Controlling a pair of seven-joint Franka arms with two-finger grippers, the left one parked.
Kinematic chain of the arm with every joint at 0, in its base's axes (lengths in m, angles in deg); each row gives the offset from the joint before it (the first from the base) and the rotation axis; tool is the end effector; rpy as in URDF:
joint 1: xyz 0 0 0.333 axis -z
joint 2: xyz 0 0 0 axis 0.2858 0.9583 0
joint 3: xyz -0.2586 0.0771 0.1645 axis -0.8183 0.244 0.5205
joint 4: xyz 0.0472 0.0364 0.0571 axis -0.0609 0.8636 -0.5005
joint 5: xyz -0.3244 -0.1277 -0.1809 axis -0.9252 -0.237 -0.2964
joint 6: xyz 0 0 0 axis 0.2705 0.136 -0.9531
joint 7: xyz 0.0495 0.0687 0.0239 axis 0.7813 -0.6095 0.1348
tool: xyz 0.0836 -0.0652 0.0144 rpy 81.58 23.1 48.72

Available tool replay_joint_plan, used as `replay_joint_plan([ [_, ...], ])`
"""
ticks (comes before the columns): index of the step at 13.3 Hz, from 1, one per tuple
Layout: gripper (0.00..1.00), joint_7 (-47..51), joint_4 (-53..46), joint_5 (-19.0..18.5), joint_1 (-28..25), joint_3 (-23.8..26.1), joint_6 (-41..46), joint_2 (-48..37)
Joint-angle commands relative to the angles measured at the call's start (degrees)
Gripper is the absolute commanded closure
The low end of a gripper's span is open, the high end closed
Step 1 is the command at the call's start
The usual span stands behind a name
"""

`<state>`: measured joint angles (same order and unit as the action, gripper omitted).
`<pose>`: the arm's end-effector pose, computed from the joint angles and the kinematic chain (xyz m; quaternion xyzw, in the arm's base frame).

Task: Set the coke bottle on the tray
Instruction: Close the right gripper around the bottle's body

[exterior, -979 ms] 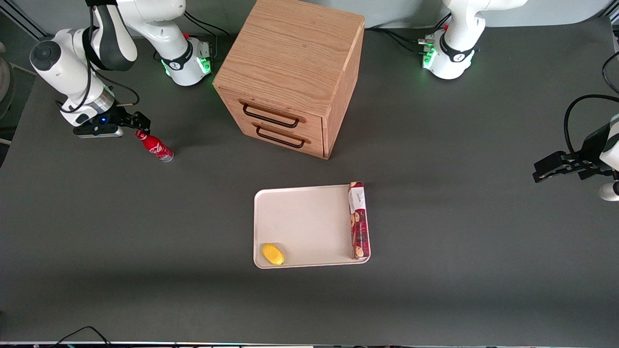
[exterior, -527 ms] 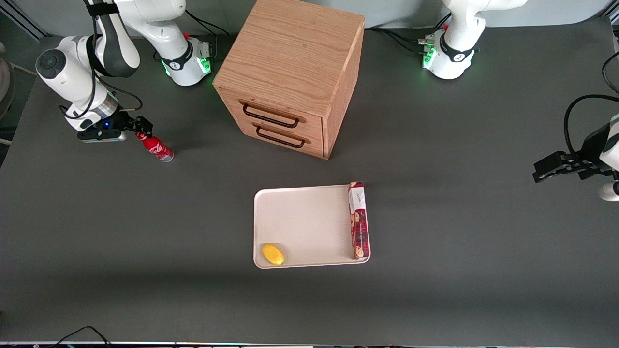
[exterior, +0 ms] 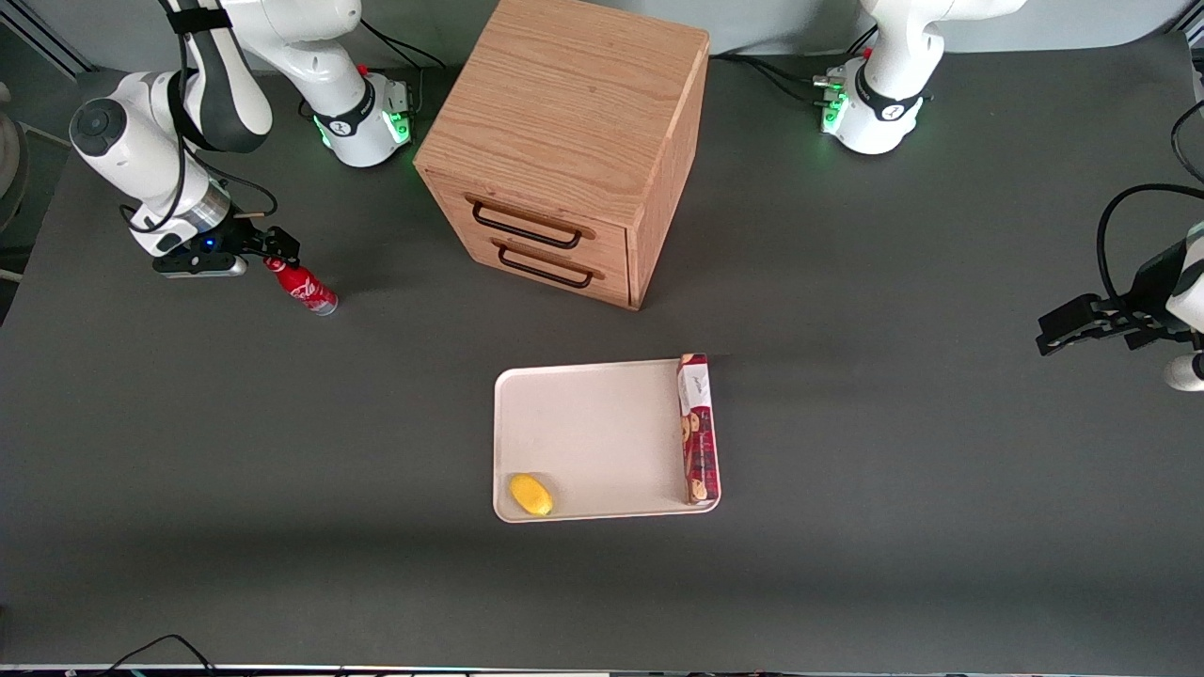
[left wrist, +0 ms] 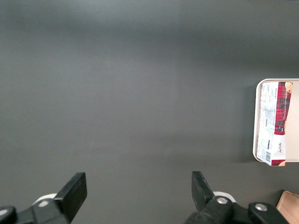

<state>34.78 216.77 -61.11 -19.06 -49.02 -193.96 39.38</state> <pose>0.3670 -0.0621 0.3071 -0.9999 0.0049 -0.0119 0.0013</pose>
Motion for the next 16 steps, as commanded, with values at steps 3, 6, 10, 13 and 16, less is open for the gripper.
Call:
replay_joint_plan([
  [3, 0.0, -0.58, 1.4, 1.06, -1.32, -0.5, -1.2, -0.35],
  [6, 0.0, -0.67, 1.13, 1.06, -1.41, -0.41, -1.46, 0.45],
  [10, 0.09, -0.94, 0.87, 1.06, -1.58, -0.5, -1.46, 0.8],
  [13, 0.46, -0.94, 0.78, 1.06, -1.67, -0.5, -1.46, 0.89],
  [16, 1.0, -0.85, 0.08, 1.06, -1.76, -0.41, -1.2, 0.97],
])
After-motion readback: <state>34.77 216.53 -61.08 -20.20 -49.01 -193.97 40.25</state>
